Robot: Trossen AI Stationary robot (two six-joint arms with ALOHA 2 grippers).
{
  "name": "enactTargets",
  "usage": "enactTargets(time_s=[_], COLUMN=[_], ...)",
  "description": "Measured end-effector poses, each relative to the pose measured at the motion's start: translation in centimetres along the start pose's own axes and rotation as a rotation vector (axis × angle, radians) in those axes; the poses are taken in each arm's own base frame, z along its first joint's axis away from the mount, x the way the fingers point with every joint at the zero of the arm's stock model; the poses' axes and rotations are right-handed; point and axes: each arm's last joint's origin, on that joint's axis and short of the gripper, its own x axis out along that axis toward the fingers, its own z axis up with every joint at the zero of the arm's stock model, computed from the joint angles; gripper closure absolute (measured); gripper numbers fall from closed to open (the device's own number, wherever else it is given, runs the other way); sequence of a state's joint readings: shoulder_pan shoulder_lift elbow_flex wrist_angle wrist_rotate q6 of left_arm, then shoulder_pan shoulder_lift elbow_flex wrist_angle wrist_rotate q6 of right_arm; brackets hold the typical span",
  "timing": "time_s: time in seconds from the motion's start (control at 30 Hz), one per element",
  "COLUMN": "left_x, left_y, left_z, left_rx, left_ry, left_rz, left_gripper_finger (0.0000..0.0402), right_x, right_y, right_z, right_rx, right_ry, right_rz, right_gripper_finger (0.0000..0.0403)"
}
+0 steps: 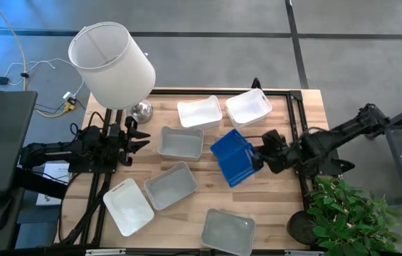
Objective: Stack baskets by color
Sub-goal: Stack the bin on top of the top blue bin
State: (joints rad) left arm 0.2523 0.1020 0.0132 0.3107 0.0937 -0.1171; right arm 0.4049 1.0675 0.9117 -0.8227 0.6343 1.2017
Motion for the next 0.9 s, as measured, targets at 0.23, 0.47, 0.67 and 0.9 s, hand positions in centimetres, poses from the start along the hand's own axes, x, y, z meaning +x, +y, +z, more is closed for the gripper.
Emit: enactTargets(time_s=[0.23,0.47,0.67,0.9], left_x=[0.2,1.9,5.2,7.6], left_y=[0.1,0.1,0.2,-0.6], left_z=[-0.2,1.6,3.5,4.1], left_rx=[0.014,0.017,0.026,-0.005], left_ry=[0.024,0.093,0.191,0.173], left_rz=[0.016,0.037,0.045,-0.095], left_gripper_finger=[0.0300,0.0300,0.0300,0.0303], right_x=[3.1,5.4,5.6,5.0], right_y=[-1.8,-3.9,-4.1,-3.7], right_z=[1.0,1.0,1.4,2.3], right_rx=[-0.041,-0.053,-0.132,-0.218], right_ry=[-0.100,-0.322,-0.427,-0.541], right_rz=[0.150,0.360,0.385,0.411], right_gripper_finger=[0.0403,0.0403,0.0403,0.0403])
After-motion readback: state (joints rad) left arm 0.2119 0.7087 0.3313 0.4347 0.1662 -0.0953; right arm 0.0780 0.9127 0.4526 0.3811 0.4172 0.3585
